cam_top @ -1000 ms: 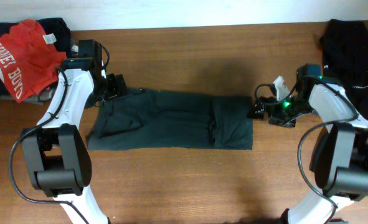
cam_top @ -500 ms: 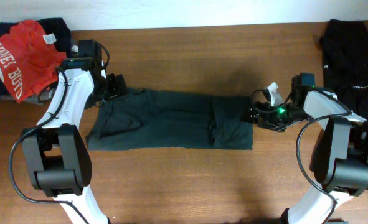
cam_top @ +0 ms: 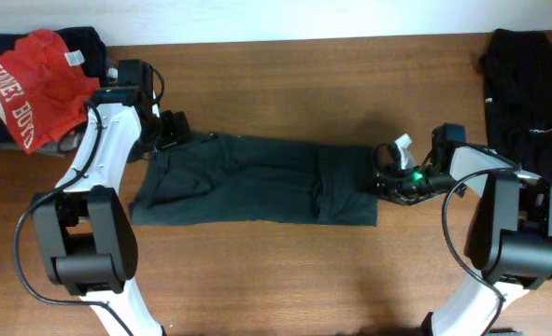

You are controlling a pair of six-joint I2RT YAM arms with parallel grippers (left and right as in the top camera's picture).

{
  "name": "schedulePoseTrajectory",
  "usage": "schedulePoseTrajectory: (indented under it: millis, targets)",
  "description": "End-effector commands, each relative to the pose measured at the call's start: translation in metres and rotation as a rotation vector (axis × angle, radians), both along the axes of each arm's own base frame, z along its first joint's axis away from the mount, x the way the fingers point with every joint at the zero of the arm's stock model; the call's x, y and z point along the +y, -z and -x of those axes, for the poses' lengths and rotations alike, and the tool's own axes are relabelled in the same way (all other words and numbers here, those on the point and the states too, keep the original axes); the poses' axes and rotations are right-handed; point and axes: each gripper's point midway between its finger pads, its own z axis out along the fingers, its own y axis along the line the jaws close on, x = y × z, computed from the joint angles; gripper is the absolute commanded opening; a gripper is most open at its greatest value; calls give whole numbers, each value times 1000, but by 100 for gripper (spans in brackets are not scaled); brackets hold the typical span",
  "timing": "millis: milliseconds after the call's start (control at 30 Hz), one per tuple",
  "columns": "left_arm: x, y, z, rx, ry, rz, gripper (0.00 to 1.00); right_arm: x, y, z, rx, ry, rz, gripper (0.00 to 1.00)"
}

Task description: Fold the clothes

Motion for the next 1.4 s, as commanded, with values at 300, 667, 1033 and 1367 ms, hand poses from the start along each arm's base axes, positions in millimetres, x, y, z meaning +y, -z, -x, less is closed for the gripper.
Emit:
schedulePoseTrajectory:
  millis: [300,667,1033,1367]
  targets:
    - [-4,-9,-4,-26,9,7,99,-10,18,1,71,62,53,4]
    - [-4,-9,-4,-25,9,7,99,-70,8,-4,173,130,311,4]
    - [-4,-9,-5,-27,9,7,99,-116,-50,-3,215,136,660,4]
    - [-4,-9,-6,-33,9,7,99,-71,-57,-3,187,21,869,4]
